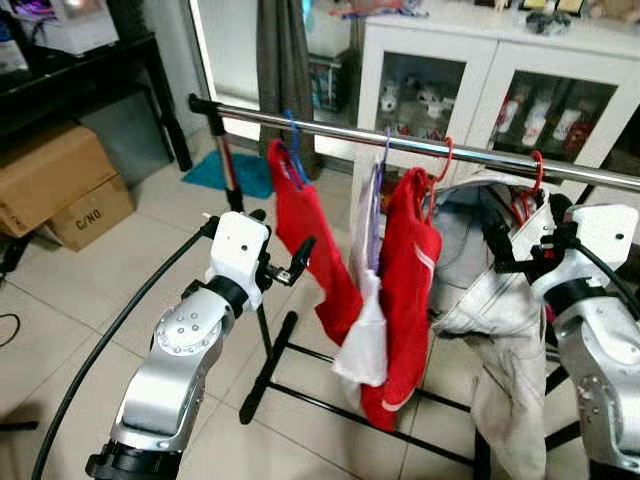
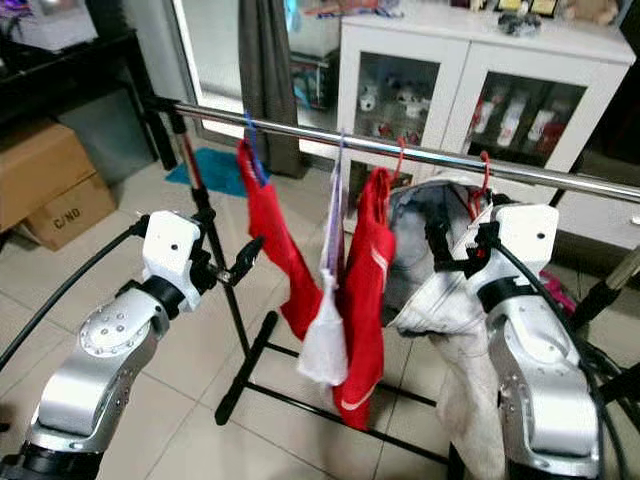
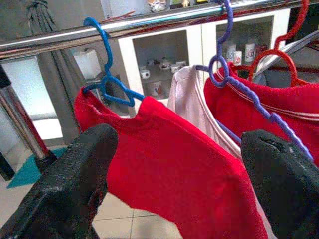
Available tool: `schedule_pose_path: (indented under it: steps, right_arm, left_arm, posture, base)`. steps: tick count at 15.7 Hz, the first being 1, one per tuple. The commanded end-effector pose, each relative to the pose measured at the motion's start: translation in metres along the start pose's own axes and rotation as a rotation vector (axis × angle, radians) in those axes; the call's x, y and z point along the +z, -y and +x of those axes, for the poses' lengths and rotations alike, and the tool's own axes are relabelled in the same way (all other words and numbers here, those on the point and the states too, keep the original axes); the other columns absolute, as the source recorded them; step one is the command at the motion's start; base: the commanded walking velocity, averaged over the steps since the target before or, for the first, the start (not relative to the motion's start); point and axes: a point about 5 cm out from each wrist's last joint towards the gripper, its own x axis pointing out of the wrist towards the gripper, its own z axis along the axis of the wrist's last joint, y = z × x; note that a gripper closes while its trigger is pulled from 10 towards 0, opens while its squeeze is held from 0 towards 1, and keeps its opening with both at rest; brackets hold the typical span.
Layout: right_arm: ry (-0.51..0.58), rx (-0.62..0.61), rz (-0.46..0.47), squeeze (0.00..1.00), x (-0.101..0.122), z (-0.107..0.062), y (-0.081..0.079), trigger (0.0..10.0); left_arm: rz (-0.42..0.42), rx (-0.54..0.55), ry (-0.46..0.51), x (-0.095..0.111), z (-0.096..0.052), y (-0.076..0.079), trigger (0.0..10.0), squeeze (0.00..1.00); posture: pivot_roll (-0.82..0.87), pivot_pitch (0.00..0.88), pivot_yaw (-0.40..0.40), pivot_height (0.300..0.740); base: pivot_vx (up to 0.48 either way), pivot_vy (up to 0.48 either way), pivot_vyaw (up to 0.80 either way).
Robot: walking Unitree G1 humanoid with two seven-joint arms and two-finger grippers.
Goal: Hang hanger
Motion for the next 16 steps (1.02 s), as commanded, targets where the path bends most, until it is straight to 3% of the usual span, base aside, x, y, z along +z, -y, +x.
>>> schedule_pose_path:
  steps: [1, 3, 4, 7, 8, 9, 11, 16]
  right_arm:
    - [-0.037, 0.009, -0.018, 1.0, -0.003, -0.001, 0.0, 10.0]
    - [-0.092, 0.001, -0.032, 1.0, -0.007, 0.0, 0.002, 10.0]
    - [-0.162, 0.004, -0.048, 1.0, -0.011, 0.003, 0.003, 10.0]
    - [-0.216, 0.005, -0.075, 1.0, -0.011, 0.005, 0.007, 10.0]
    - [-0.244, 0.021, -0.074, 0.43, -0.01, 0.008, 0.008, 10.0]
    - [-0.246, 0.049, -0.069, 0.0, -0.007, 0.01, 0.006, 10.0]
    - [-0.249, 0.085, -0.061, 0.0, -0.002, 0.013, 0.002, 10.0]
    - [-0.204, 0.106, -0.051, 0.0, 0.012, 0.021, -0.008, 10.0]
  left_arm:
    - [0.003, -0.013, -0.007, 0.0, 0.001, 0.001, 10.0, 0.0]
    - [0.007, -0.02, -0.012, -0.001, 0.003, 0.0, 10.0, 0.0]
    - [-0.009, -0.046, -0.021, -0.001, 0.006, 0.002, 10.0, 0.0]
    - [-0.026, -0.16, -0.023, 0.001, 0.007, 0.013, 10.0, 0.0]
    - [-0.036, -0.267, -0.03, 0.002, 0.005, 0.022, 10.0, 0.0]
    - [-0.001, -0.318, -0.037, 0.002, 0.004, 0.026, 10.0, 0.0]
    - [0.055, -0.35, -0.062, -0.002, 0.003, 0.026, 10.0, 0.0]
    - [0.089, -0.351, -0.083, -0.005, 0.0, 0.019, 10.0, 0.0]
  posture:
    - [-0.06, 0.0, 0.043, 0.74]
    - [-0.07, 0.0, 0.053, 0.74]
    - [-0.07, 0.0, 0.054, 0.74]
    - [-0.08, 0.0, 0.047, 0.74]
    - [-0.08, 0.0, 0.047, 0.74]
    - [-0.08, 0.0, 0.051, 0.74]
    - [-0.08, 0.0, 0.056, 0.74]
    - [-0.07, 0.0, 0.06, 0.74]
  base:
    - [0.0, 0.0, 0.0]
    - [0.0, 0.0, 0.0]
    - [0.0, 0.0, 0.0]
    - [0.0, 0.0, 0.0]
    - [0.0, 0.0, 0.0]
    - [0.0, 0.0, 0.0]
    - [0.0, 0.0, 0.0]
    - [0.0, 0.0, 0.0]
